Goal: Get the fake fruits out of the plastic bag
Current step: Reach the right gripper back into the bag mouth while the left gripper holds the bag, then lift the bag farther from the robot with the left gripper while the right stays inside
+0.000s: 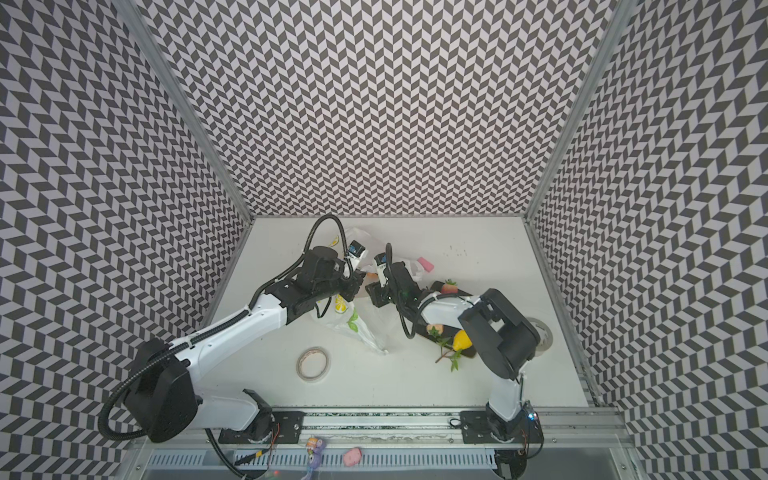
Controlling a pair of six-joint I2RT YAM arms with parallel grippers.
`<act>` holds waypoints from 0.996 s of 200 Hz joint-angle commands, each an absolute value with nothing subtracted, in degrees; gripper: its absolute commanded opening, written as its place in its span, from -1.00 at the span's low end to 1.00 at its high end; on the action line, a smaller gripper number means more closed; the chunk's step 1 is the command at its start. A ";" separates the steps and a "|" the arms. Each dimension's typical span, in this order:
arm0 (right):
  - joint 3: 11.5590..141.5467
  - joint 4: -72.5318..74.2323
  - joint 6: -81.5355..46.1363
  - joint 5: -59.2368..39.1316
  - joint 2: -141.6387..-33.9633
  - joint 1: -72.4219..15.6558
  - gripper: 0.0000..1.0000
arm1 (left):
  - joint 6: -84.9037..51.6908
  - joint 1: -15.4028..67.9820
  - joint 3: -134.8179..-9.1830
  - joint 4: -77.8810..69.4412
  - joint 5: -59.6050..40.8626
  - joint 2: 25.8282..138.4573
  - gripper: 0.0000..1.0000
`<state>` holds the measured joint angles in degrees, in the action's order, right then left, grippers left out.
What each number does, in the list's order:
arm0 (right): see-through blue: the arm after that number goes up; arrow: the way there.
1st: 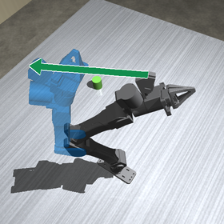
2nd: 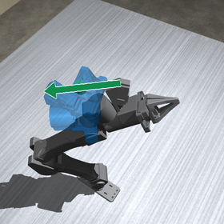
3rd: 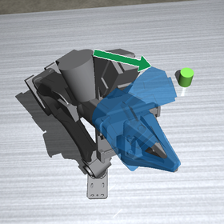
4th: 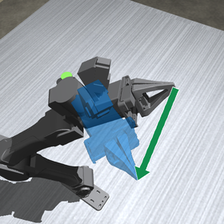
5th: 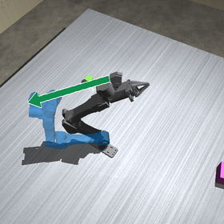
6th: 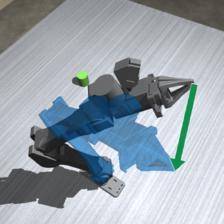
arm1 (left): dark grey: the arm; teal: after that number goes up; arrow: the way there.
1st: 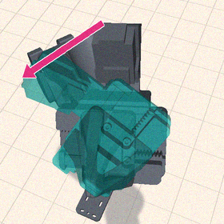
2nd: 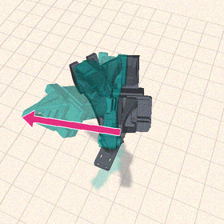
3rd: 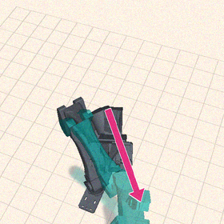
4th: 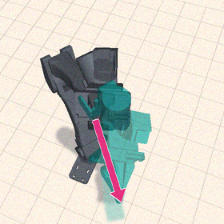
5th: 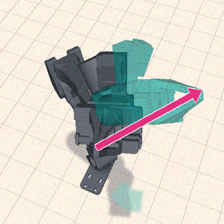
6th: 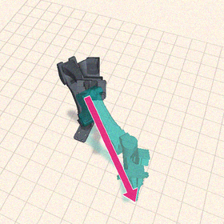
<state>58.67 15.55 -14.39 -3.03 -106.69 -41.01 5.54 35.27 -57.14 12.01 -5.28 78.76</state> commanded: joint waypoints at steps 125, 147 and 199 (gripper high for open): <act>60.20 11.41 -15.71 3.39 -110.08 -44.13 0.28 | 6.06 35.03 -39.46 3.73 -15.82 58.99 -1.00; 61.19 11.44 -17.11 -1.63 -108.04 -43.94 0.32 | 5.52 34.82 -39.17 2.75 -16.34 59.81 -1.00; 66.56 8.96 -20.24 -12.29 -110.72 -44.03 0.41 | 0.69 33.66 -40.72 -1.74 -12.56 62.50 0.01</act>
<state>63.55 9.43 -18.02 -6.09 -109.73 -43.97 3.29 34.22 -39.40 1.50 -14.61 61.30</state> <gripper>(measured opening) 0.702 0.306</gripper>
